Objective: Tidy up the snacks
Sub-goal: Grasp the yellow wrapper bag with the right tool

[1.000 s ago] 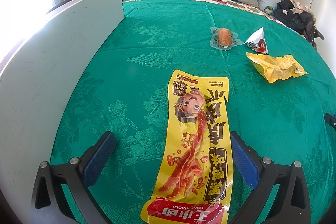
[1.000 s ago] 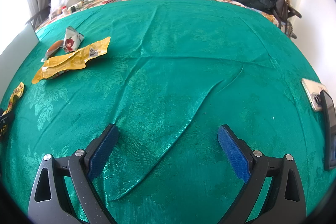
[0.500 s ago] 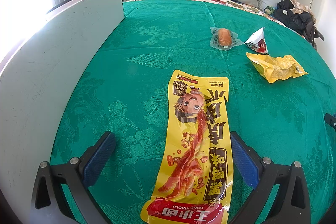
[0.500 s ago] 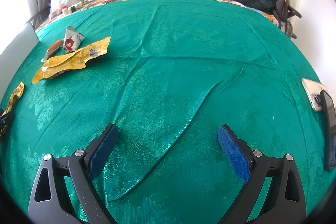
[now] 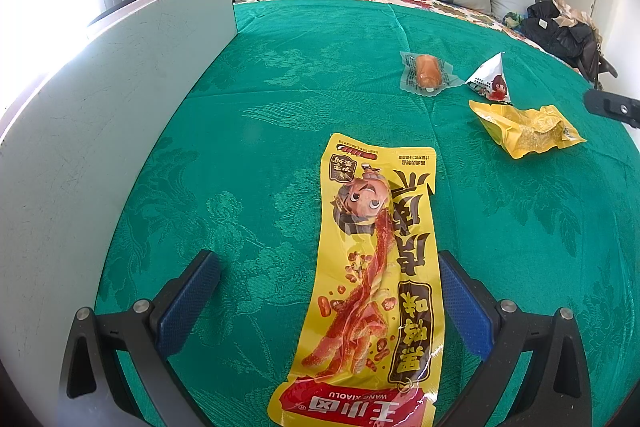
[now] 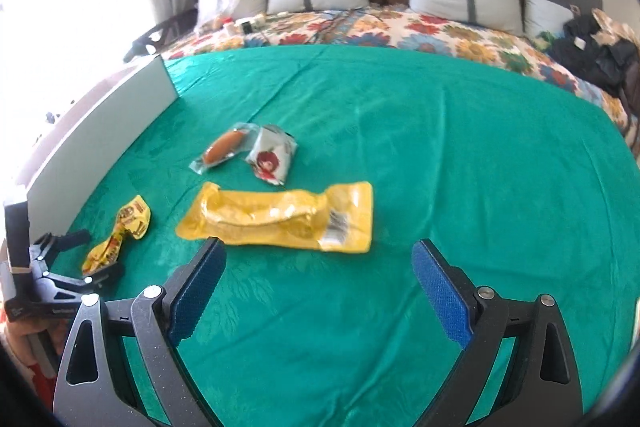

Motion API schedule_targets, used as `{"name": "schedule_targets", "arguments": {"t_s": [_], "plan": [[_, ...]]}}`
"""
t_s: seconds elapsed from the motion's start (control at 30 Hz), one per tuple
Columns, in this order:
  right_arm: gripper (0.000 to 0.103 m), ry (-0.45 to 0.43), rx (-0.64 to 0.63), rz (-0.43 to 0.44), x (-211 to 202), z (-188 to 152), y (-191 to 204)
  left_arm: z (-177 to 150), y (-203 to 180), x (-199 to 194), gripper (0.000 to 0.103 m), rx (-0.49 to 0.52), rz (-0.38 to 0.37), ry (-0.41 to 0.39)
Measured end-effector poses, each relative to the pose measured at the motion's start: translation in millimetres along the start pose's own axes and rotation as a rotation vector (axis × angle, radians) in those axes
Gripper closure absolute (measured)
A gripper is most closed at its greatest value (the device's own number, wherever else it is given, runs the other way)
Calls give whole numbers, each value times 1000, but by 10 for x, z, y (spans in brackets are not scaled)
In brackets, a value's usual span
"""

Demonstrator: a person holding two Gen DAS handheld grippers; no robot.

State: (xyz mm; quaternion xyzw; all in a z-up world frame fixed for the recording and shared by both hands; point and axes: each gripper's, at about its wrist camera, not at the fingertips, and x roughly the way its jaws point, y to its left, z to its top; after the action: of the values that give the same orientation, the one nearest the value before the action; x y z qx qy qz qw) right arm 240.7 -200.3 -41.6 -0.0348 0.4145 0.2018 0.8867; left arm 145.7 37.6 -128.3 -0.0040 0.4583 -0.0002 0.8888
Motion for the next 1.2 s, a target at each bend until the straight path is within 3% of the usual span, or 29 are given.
{"name": "schedule_targets", "arguments": {"t_s": [0.13,0.27,0.37,0.6,0.8,0.93,1.1,1.2], "plan": [[7,85,-49,14,527,270,114,-1,-6,-16,0,-1,-1,0],[8,188,-59,30,822,191,135,-2,-5,-16,0,-1,-1,0],[7,180,23,121,679,79,7,-1,-2,-13,0,-1,-1,0],[7,266,209,302,306,-189,-84,-4,-3,-15,0,-1,-1,0],[7,174,117,185,147,14,114,-5,-1,-14,0,0,-2,0],[7,197,-15,97,380,97,427,-4,0,-12,0,0,-2,0],[6,262,-178,40,647,-102,775,-5,1,-11,0,0,-2,0],[6,238,-262,-23,633,-233,863,-5,1,-11,0,0,-2,0]]}}
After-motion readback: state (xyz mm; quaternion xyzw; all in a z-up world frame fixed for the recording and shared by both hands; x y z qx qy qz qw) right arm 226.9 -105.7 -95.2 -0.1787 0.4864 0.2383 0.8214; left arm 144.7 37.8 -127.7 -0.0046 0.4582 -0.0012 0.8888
